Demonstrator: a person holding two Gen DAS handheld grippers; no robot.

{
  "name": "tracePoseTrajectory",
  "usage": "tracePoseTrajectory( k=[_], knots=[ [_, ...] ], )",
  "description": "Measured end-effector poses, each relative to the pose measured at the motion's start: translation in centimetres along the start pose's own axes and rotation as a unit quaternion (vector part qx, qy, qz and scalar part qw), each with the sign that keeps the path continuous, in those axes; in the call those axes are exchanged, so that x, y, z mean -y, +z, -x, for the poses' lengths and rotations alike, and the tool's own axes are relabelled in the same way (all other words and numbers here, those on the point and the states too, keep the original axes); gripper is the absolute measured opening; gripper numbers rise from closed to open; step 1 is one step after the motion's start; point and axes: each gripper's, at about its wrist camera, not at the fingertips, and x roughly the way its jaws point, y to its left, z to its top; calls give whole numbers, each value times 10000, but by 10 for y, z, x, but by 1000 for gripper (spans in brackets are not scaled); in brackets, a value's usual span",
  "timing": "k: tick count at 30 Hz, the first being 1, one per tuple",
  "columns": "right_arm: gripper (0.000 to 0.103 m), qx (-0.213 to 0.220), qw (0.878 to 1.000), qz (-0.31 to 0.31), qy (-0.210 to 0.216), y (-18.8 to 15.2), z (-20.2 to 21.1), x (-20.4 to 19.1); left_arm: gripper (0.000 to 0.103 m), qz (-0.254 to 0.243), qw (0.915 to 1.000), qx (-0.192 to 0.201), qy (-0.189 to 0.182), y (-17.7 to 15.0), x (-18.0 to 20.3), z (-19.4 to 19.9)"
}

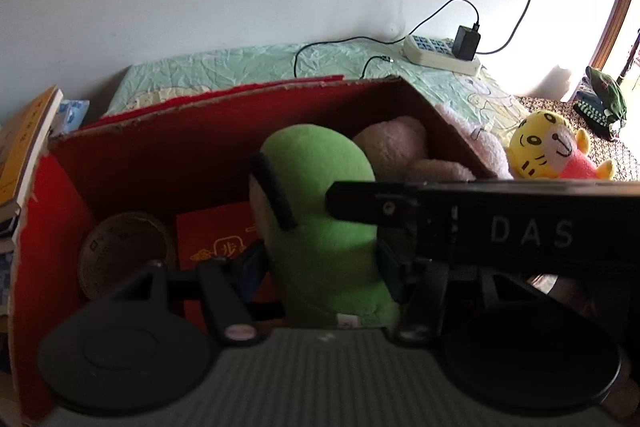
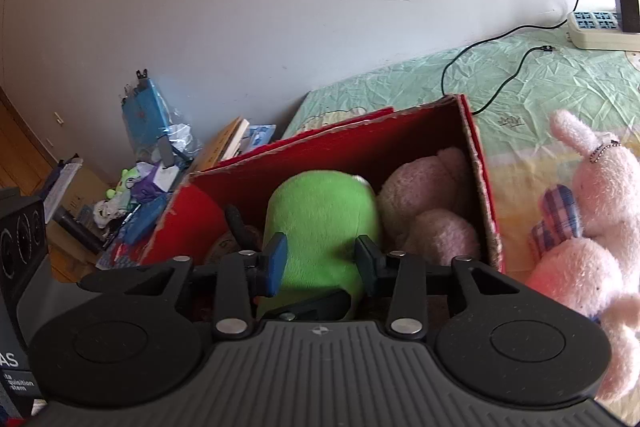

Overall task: Organize objects
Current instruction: 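Lower the green plush into the box beside the teddy bear and release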

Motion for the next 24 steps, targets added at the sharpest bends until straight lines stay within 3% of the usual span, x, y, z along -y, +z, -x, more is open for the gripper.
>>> tracePoseTrajectory(
  k=[2,4,10,12,15,19,24],
  knots=[
    [26,49,10000,31,-78,0,-1,3,58,-99,9999,-35,53,-2,1,-2],
    [20,66,9999,59,-119,-1,-2,6,59,-162,9998,-17,61,-4,0,0],
    [19,42,9977,612,-292,-6,-5,-3,60,-136,9999,-18,-52,-7,-6,12],
    [19,39,9969,685,-375,-6,-6,-4,66,-188,9998,28,-104,-8,-4,18],
    [19,57,9982,508,-319,-4,-2,0,70,-271,9995,39,-163,-9,2,19],
    [20,161,9992,261,-247,-3,10,5,70,-445,9989,111,-13,-7,15,13],
    [24,344,9992,-2,-182,-5,31,9,78,-496,9987,88,113,-5,19,5]
  ],
)
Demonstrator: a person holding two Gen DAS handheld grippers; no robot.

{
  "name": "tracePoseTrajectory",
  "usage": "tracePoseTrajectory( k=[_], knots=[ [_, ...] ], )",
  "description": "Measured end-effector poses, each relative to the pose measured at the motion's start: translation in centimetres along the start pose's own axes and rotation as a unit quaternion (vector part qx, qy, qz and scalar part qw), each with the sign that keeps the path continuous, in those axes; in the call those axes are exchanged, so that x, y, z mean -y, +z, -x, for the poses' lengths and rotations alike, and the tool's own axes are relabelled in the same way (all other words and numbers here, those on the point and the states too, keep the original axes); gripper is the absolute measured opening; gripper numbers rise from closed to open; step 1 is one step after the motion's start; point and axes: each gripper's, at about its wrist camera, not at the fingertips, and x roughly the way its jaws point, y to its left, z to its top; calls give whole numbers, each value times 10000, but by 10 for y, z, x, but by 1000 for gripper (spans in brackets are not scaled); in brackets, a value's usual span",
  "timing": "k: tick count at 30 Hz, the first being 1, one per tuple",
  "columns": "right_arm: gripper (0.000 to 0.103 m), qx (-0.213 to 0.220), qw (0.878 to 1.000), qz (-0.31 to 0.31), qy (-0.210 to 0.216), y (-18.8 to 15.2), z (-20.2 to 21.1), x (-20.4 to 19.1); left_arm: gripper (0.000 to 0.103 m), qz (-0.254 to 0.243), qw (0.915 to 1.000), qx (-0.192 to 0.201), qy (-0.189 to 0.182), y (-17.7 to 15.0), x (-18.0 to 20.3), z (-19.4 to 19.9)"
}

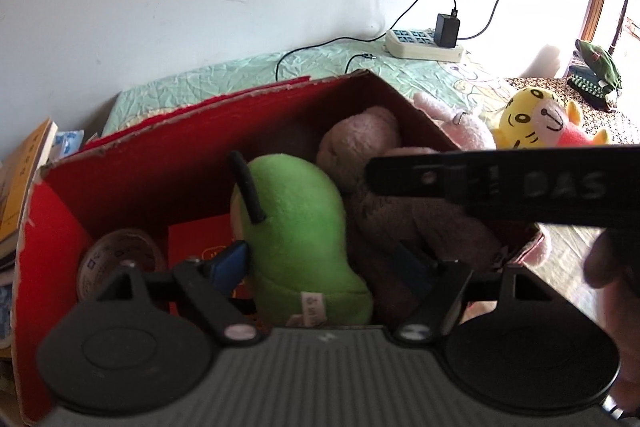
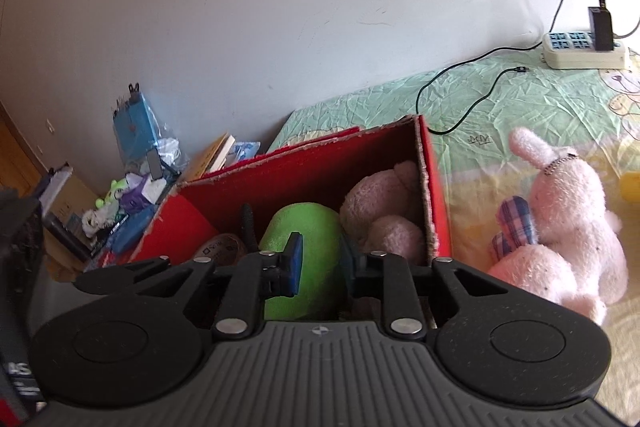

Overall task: Organize objects
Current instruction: 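Lower the green plush into the box beside the teddy bear and release, then withdraw both grippers from the box toward the white-pink bunny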

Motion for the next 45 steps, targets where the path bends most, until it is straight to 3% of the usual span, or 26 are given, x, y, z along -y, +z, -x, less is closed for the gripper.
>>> tracePoseTrajectory(
  k=[5,19,26,45],
  knots=[
    [24,126,9998,-157,39,-2,15,2,84,95,9999,19,-29,-1,-3,12],
    [24,192,9997,-127,3,-23,47,-4,86,-236,9926,-232,1172,3,25,41],
    [25,220,9994,-252,66,-32,61,2,86,-275,9873,-298,1534,4,40,56],
    [25,-65,9981,-259,551,-18,89,56,87,-92,9780,-584,2002,16,109,52]
  ],
)
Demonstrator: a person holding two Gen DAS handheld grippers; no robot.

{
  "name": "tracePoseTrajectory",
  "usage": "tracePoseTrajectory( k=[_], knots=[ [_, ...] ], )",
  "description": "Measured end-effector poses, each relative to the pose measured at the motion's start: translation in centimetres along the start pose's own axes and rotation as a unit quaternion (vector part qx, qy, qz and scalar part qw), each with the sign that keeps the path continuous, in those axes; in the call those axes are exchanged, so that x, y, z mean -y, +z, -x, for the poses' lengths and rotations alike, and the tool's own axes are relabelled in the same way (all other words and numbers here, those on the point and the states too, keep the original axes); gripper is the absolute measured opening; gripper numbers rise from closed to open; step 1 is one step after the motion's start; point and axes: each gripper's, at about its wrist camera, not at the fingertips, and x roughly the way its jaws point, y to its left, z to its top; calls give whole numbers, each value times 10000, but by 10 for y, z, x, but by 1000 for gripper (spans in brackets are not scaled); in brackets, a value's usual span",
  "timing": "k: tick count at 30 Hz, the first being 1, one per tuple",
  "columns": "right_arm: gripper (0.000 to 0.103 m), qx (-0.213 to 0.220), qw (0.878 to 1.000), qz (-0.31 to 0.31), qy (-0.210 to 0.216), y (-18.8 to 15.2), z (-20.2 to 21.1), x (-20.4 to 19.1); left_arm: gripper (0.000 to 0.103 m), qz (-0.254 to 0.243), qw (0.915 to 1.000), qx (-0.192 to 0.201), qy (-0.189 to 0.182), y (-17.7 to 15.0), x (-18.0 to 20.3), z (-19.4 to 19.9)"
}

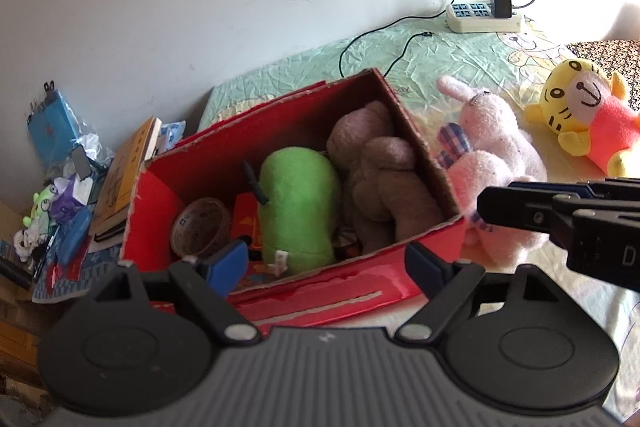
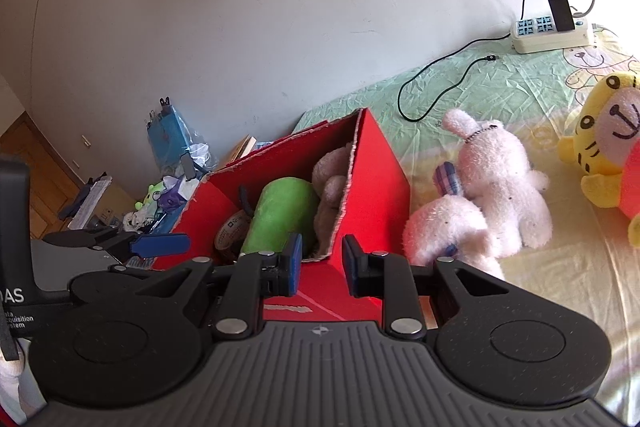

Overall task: Organize objects
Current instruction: 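Withdraw both grippers from the box toward the white-pink bunny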

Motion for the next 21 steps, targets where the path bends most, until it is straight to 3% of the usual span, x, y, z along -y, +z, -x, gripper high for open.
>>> tracePoseTrajectory(
  k=[11,21],
  knots=[
    [25,-185,9998,-56,81,7,28,48,87,13,9999,-145,58,9,62,6],
    [25,-182,9995,-219,-107,11,60,100,88,-194,9994,-254,-164,22,129,-1]
  ],
)
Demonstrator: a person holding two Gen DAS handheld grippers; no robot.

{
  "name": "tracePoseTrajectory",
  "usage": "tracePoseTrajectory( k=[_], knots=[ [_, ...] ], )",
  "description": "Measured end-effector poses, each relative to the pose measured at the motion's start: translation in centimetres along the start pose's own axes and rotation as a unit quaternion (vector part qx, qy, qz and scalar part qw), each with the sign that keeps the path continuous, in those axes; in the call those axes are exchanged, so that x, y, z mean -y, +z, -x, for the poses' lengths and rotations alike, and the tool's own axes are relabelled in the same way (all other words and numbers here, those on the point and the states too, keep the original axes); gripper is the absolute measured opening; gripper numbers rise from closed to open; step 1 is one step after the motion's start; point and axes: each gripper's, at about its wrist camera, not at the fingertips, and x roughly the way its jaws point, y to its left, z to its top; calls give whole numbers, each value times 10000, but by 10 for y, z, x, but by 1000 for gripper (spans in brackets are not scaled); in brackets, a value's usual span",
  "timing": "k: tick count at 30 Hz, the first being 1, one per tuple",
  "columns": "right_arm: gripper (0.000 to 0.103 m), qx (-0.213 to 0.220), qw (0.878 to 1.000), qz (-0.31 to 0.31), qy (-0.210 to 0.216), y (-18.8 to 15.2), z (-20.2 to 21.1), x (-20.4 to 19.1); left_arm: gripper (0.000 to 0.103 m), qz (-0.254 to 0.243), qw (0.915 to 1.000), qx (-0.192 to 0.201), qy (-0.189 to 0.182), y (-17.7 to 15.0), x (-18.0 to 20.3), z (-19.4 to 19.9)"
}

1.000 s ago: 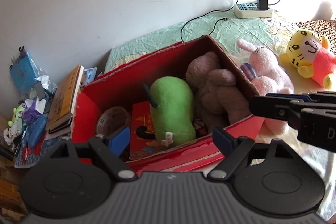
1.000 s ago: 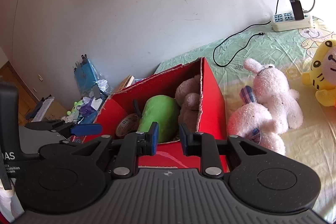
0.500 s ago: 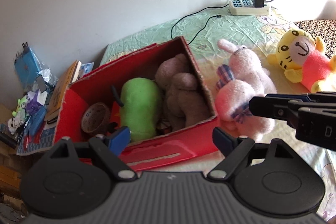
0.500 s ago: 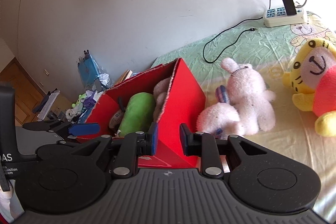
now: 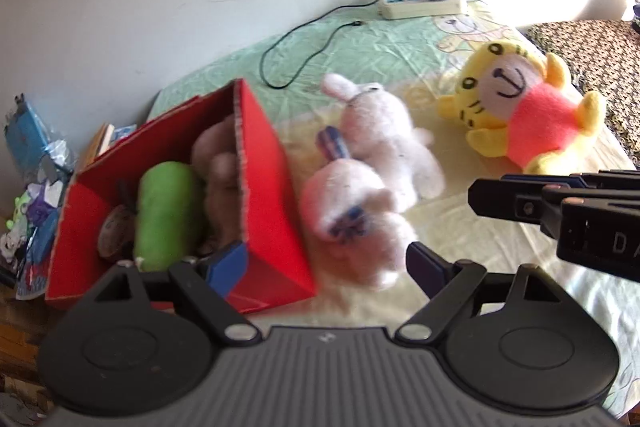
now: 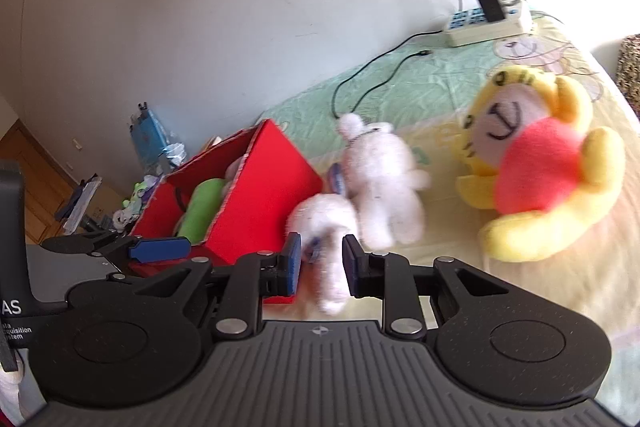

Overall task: Organize objects
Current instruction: 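Withdraw both grippers from the box toward the white-pink bunny, then close both grippers on the yellow tiger plush in a red shirt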

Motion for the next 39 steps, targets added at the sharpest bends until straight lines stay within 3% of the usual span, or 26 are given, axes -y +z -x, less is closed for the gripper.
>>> tracePoseTrajectory(
  k=[8,13,19,22,23,26,30,35,39],
  knots=[
    [25,221,9982,-431,-363,7,27,53,88,-230,9985,-121,-487,21,46,-22],
    [25,395,9945,-747,-619,13,41,85,88,-241,9937,-143,-1087,32,67,-37],
    [26,700,9886,-1068,-796,28,55,118,86,303,9733,-429,-2233,47,71,-64],
    [36,953,9827,-1320,-886,37,59,137,86,620,9608,-434,-2667,55,65,-75],
    [41,1028,9798,-1442,-924,39,59,145,86,695,9578,-421,-2756,57,65,-79],
    [43,1074,9724,-1830,-975,43,48,171,87,854,9481,-436,-3030,63,66,-92],
    [43,784,9703,-2167,-737,45,21,192,88,1007,9345,-591,-3363,66,71,-114],
    [50,423,9696,-2401,-216,43,-7,201,88,969,9305,-767,-3447,71,76,-139],
    [49,275,9695,-2435,-13,41,-15,200,84,907,9225,-887,-3646,73,82,-151]
  ],
)
